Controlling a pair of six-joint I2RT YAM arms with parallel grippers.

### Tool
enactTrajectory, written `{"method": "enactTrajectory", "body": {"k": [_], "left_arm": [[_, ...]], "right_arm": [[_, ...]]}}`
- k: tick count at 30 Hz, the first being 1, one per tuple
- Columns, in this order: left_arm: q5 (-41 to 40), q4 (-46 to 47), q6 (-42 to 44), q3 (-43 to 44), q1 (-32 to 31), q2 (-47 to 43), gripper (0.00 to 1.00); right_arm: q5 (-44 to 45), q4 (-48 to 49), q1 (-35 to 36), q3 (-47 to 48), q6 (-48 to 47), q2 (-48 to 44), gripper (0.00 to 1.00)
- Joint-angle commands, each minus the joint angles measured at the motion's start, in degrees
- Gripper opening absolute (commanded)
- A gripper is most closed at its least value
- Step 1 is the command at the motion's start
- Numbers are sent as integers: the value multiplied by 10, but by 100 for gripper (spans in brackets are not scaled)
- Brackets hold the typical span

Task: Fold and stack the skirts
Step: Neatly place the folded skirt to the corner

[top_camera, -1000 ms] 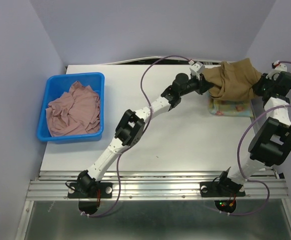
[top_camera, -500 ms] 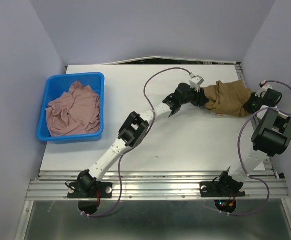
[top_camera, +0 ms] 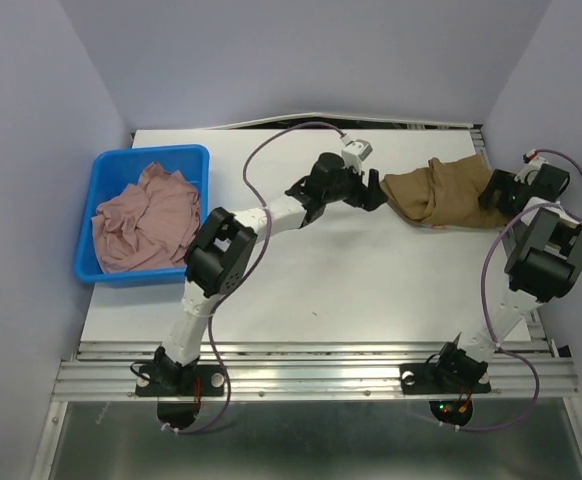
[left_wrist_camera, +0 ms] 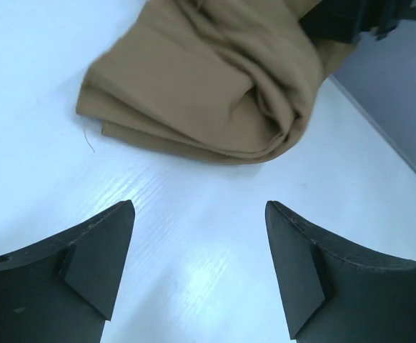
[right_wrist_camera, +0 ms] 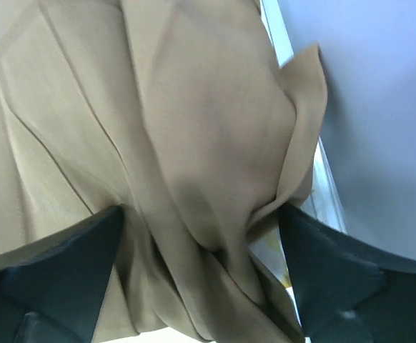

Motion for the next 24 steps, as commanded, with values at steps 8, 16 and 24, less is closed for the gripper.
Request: {"method": "enactTrajectory", "body": {"k": [8,16,24], "left_arm": [[-62,-137,118,-178,39,-342,94],[-81,-421,252,-118,113,-441,98],[-47,-433,285,-282,271,-595,98]], "right_arm": [[-35,-114,36,124,0,-67,100],[-36,-228,131,198,-12,-131,100],[-65,-304,302,130,50,-214,100]]}}
